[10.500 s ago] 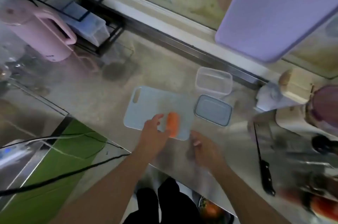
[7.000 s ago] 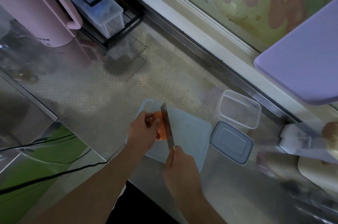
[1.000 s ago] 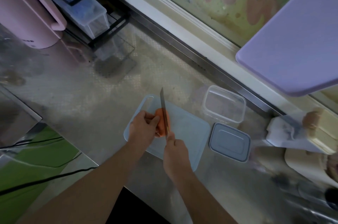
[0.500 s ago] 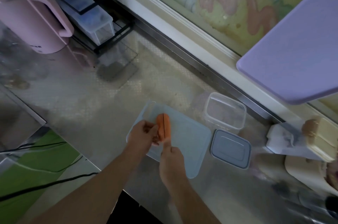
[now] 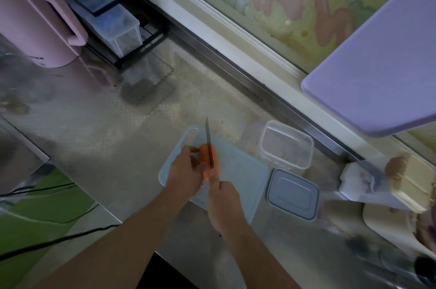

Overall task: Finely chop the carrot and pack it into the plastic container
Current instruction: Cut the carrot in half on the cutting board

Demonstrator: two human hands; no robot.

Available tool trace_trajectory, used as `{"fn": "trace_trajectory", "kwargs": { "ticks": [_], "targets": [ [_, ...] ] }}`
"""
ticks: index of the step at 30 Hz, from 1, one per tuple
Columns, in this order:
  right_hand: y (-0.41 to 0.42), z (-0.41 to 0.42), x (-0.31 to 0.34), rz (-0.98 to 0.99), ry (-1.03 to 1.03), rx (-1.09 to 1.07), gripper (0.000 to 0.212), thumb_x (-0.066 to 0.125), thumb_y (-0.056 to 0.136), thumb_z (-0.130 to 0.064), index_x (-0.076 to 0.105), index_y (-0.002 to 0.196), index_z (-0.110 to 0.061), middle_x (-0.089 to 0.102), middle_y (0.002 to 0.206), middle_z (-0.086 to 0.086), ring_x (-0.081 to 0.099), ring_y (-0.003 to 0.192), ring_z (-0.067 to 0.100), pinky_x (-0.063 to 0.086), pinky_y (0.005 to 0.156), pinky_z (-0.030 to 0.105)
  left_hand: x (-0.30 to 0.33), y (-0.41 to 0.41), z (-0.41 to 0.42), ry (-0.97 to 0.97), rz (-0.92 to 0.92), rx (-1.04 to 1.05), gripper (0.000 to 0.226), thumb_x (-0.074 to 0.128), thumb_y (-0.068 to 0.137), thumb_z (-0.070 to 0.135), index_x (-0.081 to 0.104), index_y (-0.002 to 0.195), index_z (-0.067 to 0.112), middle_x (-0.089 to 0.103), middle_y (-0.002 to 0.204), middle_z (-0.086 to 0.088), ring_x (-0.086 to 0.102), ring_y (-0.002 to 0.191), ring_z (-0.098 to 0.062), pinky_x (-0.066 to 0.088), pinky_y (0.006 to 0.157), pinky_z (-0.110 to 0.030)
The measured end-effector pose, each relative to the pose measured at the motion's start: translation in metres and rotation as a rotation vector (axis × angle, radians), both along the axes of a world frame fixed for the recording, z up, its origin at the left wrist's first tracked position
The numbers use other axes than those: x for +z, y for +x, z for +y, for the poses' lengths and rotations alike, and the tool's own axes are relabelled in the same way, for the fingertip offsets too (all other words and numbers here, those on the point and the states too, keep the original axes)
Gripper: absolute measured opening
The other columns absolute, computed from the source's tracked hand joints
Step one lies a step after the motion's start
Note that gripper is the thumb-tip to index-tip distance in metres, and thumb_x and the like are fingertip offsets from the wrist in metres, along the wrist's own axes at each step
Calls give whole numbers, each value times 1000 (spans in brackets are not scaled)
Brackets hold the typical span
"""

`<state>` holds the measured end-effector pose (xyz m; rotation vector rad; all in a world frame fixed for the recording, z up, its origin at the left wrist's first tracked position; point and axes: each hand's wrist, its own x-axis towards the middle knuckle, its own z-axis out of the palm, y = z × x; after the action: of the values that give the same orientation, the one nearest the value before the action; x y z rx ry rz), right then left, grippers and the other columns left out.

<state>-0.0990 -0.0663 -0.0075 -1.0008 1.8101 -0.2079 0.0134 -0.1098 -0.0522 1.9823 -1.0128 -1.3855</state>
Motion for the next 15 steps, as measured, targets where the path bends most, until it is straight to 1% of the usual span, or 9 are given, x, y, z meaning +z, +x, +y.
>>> {"fn": "trace_trajectory", "kwargs": {
  "ticks": [2,5,7,9,10,12,14,15],
  "targets": [
    [-1,-3,2,-28,12,-58,66,29,101,-70,66,81,-19,55,63,-6,53,57,10,41,58,29,1,-2,-1,5,4,32,33,70,98,19,57,127,27,65,93,1,72,75,-22,63,70,-39],
    [-1,-6,4,-59,44,-99,67,30,97,-74,66,85,-19,55,65,-5,55,61,14,45,62,34,2,-7,-2,16,-8,82,33,71,97,21,57,125,29,64,94,3,70,76,-16,61,65,-35],
    [1,-8,5,-62,69,-93,65,29,97,-75,65,87,-21,57,66,-3,56,62,17,48,64,37,2,-9,-2,19,-10,93,33,71,96,21,58,126,27,66,96,2,72,75,-18,59,60,-31],
    [-1,-9,8,-96,95,-129,61,31,97,-74,59,83,-22,53,64,-3,53,56,15,46,58,34,1,-11,-3,23,32,109,32,70,97,18,59,127,24,67,97,1,73,71,-19,59,56,-29],
    [-3,-10,10,-122,113,-163,58,32,97,-74,55,79,-23,50,61,-4,49,51,13,42,53,31,1,-11,-3,26,47,111,31,71,97,18,59,125,24,66,97,1,72,68,-18,61,56,-31],
    [-8,-12,16,-167,149,-216,54,34,97,-73,45,71,-27,44,54,-6,41,39,9,35,44,24,0,-11,-4,22,52,91,29,72,97,20,59,123,25,66,95,4,72,63,-17,64,62,-39],
    [-14,-12,18,-184,170,-243,53,34,97,-73,42,70,-29,41,50,-6,37,35,9,32,41,21,-4,-10,-4,-4,49,28,35,73,97,21,58,127,25,65,96,3,73,66,-19,64,68,-45],
    [-16,-12,18,-183,176,-248,53,33,97,-74,41,70,-29,40,50,-6,36,35,9,32,41,20,-5,-10,-3,-22,45,-18,39,74,96,21,56,131,25,64,98,3,73,70,-20,64,71,-45]
  ]
}}
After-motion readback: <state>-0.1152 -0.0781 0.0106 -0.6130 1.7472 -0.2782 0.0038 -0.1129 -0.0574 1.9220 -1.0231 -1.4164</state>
